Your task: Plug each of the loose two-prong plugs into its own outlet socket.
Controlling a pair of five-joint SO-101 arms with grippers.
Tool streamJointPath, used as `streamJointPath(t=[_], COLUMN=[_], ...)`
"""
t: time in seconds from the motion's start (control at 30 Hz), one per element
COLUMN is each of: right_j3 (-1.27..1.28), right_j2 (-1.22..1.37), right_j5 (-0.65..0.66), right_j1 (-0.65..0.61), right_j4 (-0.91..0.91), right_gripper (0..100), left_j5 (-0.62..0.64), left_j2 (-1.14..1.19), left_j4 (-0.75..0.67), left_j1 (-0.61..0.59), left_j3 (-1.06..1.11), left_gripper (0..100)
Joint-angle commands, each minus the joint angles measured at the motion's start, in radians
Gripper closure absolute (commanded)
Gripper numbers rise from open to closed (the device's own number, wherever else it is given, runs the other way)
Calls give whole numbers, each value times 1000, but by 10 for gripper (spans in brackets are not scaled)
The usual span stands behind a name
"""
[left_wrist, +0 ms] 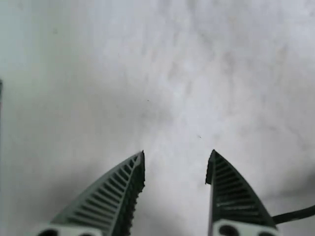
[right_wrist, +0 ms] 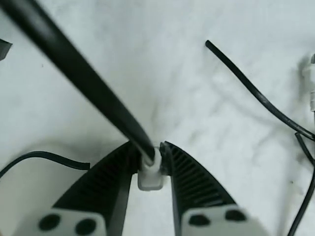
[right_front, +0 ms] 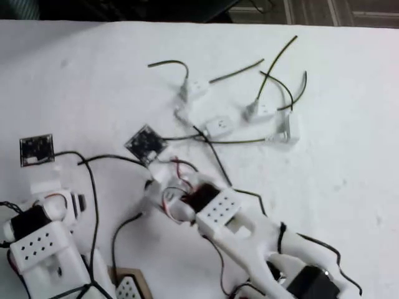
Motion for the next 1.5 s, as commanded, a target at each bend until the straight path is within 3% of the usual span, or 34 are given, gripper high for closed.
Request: streamJointPath(t=[0.0, 0.5, 0.73, 1.47], right_j3=[-38, -44, -43, -38], right_j2=[33, 137, 133, 134], right_j5=[5, 6, 5, 3], right_j1=[-1, 38, 42, -1], right_j4=[-53, -139, -81, 2], right_gripper=[981, 981, 981, 981], left_j5=[-8, -8, -6, -6], left_j2=[-18, -18, -18, -18], left_j4=[-18, -20, -80, -81], left_j1=[-7, -7, -7, -7], left_j3=[-3, -3, 31, 31], left_gripper=[785, 785, 785, 784])
